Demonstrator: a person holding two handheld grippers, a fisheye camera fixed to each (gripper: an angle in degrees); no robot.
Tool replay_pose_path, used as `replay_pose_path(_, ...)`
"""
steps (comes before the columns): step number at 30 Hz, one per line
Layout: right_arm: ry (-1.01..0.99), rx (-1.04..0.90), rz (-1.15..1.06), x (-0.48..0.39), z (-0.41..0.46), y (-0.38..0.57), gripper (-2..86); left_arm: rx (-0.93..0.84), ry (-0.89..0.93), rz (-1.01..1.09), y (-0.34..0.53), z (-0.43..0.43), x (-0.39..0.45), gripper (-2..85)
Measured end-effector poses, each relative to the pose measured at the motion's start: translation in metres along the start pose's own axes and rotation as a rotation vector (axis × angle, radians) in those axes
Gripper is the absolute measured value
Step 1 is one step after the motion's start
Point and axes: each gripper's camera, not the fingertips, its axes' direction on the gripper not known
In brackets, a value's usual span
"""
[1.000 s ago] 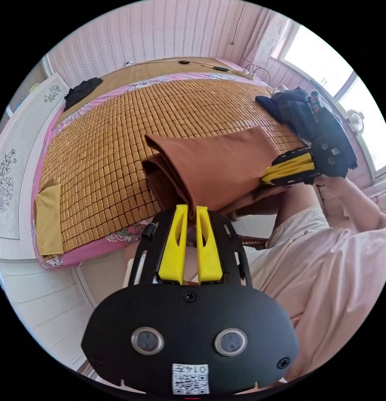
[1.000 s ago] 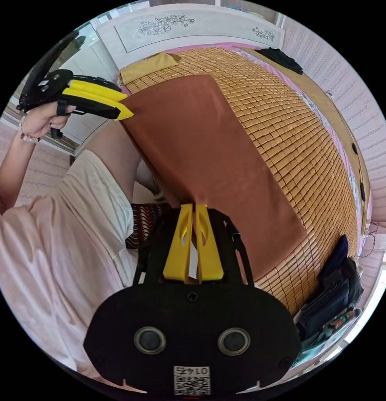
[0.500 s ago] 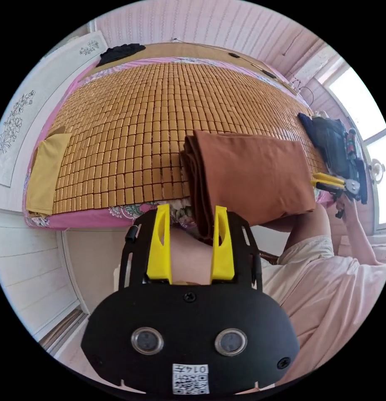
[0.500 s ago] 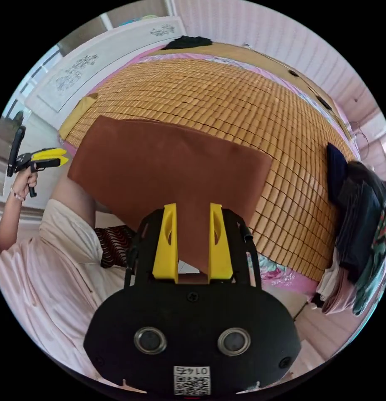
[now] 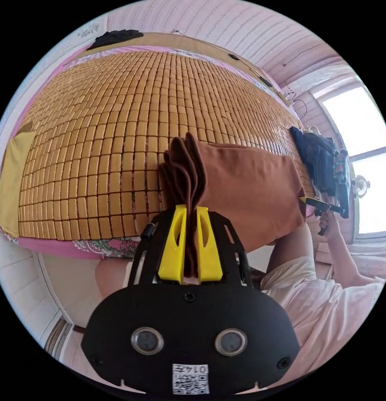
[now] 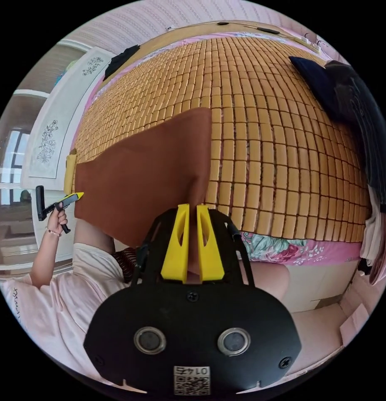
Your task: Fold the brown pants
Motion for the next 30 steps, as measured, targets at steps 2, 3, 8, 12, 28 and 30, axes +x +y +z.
replay_pose_path(2,-0.026,0.068,0.011,-0.003,-0.012,-0.007,2.6,0.057,-0.073,0.025,-0.017,-0.005,0.016,4.4)
replay_pose_path(3,-0.017,0.094,0.027,-0.006,-0.014,-0.012,3.0,0.066,-0.092,0.028,-0.021,-0.004,0.020,4.5)
replay_pose_path(8,0.214,0.062,0.004,-0.033,-0.007,-0.021,2.2,0.015,-0.216,0.049,-0.037,0.002,0.040,6.9)
replay_pose_path(12,0.278,0.041,-0.362,-0.104,-0.001,0.005,0.2,0.070,-0.329,0.128,-0.011,-0.024,0.061,6.0)
replay_pose_path(28,0.427,-0.097,-0.726,-0.232,0.053,-0.045,-1.0,0.015,-0.148,0.598,0.013,0.047,0.269,-0.4)
replay_pose_path(30,0.413,-0.086,-0.750,-0.253,0.063,-0.081,-1.0,-0.047,-0.233,0.646,0.011,0.071,0.281,-0.8)
